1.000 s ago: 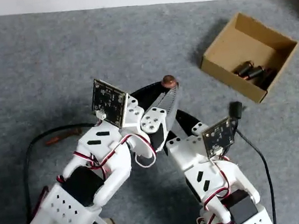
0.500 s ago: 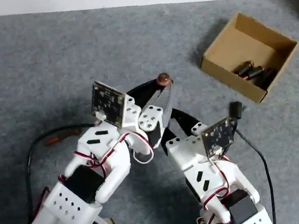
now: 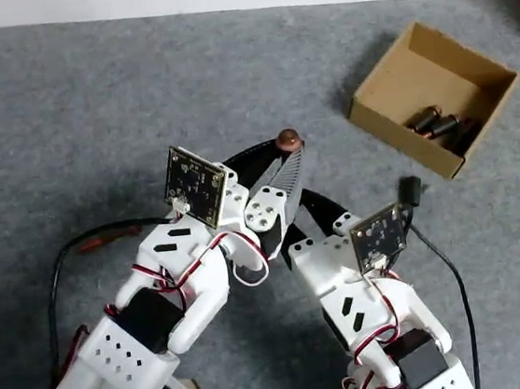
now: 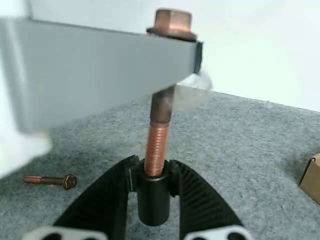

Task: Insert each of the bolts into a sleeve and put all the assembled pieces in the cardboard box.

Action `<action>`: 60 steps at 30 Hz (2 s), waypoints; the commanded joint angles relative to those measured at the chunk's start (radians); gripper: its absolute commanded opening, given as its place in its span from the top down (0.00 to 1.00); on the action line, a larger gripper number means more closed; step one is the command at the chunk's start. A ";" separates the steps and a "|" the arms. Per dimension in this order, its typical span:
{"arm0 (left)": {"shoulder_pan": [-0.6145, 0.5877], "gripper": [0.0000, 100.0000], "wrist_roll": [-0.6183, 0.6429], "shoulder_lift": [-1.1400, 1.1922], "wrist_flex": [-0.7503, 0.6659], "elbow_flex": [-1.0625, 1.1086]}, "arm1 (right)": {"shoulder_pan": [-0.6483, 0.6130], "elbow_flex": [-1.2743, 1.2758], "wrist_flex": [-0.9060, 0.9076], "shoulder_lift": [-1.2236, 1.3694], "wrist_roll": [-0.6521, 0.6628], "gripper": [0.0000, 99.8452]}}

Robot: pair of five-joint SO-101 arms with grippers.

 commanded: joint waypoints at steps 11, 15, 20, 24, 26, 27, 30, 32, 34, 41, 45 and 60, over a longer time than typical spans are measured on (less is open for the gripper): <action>-0.022 1.00 0.104 -0.028 0.267 0.008 | -0.004 -0.067 -0.140 -0.012 0.072 1.00; -0.019 1.00 0.106 -0.028 0.267 0.064 | -0.004 -0.067 -0.197 -0.012 0.075 1.00; -0.021 1.00 0.098 -0.028 0.270 0.081 | -0.004 -0.065 -0.231 -0.012 0.077 1.00; -0.022 0.99 0.098 -0.028 0.272 0.082 | -0.004 -0.059 -0.231 -0.012 0.078 1.00; -0.021 0.92 0.098 -0.027 0.278 0.084 | -0.004 -0.059 -0.231 -0.012 0.077 1.00; -0.021 0.88 0.101 -0.027 0.295 0.082 | -0.004 -0.059 -0.229 -0.012 0.077 1.00; -0.021 0.79 0.104 -0.027 0.330 0.081 | -0.004 -0.059 -0.228 -0.012 0.072 1.00; -0.021 0.80 0.104 -0.027 0.338 0.082 | -0.002 -0.058 -0.226 -0.012 0.072 1.00; -0.021 0.80 0.104 -0.027 0.351 0.084 | -0.002 -0.050 -0.226 -0.012 0.072 1.00; -0.015 0.79 0.103 -0.027 0.379 0.082 | 0.013 -0.027 -0.226 -0.012 0.071 1.00; -0.013 0.67 0.104 -0.027 0.433 0.076 | 0.070 -0.025 -0.226 -0.012 0.071 1.00; -0.024 0.60 0.169 -0.028 0.500 0.050 | 0.196 -0.027 -0.050 -0.010 -0.032 1.00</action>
